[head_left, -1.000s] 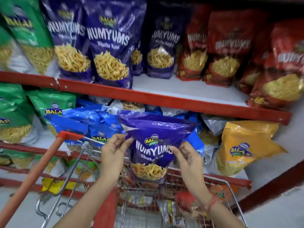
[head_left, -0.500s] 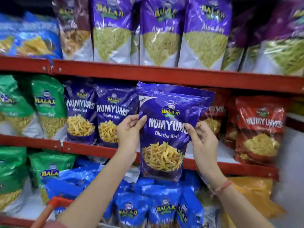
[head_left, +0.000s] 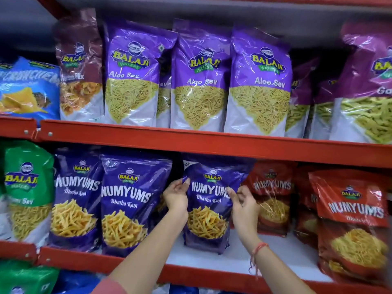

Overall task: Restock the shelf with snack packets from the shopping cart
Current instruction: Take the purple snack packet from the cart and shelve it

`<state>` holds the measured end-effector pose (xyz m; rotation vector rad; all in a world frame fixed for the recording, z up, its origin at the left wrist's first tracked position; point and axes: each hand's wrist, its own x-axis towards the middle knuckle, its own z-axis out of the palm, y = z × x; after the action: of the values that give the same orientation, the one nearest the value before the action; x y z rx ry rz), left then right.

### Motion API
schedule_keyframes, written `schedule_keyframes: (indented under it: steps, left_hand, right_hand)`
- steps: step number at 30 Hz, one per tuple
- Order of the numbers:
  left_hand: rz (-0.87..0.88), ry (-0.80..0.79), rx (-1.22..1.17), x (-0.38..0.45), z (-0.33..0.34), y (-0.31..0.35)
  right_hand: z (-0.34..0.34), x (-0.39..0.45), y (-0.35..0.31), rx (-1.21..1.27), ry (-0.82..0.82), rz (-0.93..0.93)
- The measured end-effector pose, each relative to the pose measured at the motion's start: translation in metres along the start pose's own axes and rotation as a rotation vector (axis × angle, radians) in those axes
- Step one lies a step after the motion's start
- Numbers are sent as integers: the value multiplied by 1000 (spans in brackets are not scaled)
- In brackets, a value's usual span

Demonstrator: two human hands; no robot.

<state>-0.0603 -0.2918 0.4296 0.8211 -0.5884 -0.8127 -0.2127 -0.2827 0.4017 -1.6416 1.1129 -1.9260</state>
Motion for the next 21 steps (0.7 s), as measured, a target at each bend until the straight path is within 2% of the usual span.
schedule_keyframes:
  steps: [8, 13, 17, 21]
  left_hand:
    - [28, -13, 195, 48, -20, -22]
    - [51, -76, 247, 46, -27, -24]
    - [-5, -37, 317, 36, -44, -38]
    - [-172, -32, 160, 24, -60, -48]
  right_hand:
    - [51, 22, 43, 21, -41, 43]
    - [47, 21, 45, 61, -69, 91]
    - [36, 10, 65, 65, -179, 301]
    - [29, -9, 69, 171, -287, 511]
